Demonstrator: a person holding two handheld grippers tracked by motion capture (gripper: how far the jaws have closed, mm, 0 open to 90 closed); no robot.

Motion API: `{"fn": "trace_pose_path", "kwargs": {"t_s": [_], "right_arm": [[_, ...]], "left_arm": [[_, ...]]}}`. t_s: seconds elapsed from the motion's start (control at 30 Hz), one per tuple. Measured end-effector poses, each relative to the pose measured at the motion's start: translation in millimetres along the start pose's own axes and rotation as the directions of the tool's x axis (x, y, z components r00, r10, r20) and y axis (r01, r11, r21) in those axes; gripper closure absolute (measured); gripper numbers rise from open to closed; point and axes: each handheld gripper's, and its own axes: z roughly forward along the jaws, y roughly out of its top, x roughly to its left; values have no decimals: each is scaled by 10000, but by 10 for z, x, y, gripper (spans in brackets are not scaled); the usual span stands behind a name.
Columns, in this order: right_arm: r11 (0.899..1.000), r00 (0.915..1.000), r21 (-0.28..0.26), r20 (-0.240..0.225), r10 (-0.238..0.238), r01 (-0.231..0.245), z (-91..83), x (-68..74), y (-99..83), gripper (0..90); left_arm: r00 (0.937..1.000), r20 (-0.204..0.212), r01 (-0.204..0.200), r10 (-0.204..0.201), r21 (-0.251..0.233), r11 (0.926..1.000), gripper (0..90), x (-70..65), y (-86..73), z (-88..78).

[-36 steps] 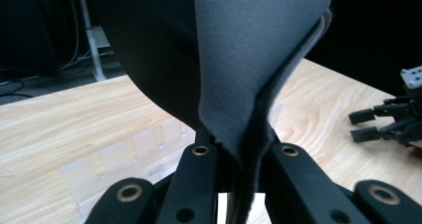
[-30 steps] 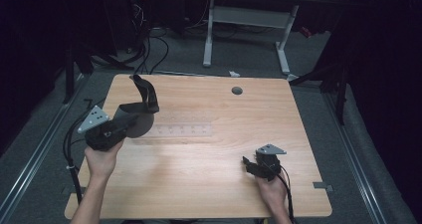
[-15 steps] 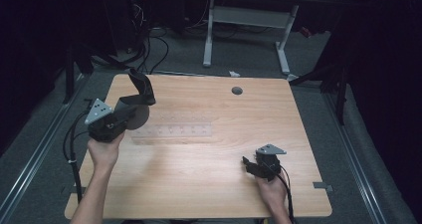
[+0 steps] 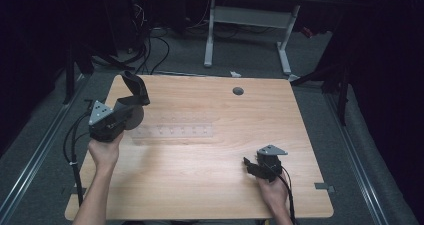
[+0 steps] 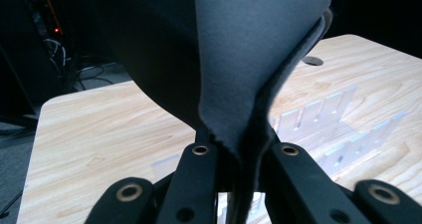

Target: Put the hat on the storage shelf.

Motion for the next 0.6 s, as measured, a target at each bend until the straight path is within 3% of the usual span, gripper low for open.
{"fn": "trace_pose_path", "kwargs": {"t_s": [0.33,0.6], "right_arm": [[10000,10000,-1,-3,1,-1,0,0,0,396],[10000,10000,3,-2,-5,5,0,1,0,395]], "left_arm": [[9992,-383,-63,61,-58,10000,859,101,-67,23],[9989,-461,-130,128,-42,9999,858,113,-117,30]]}}
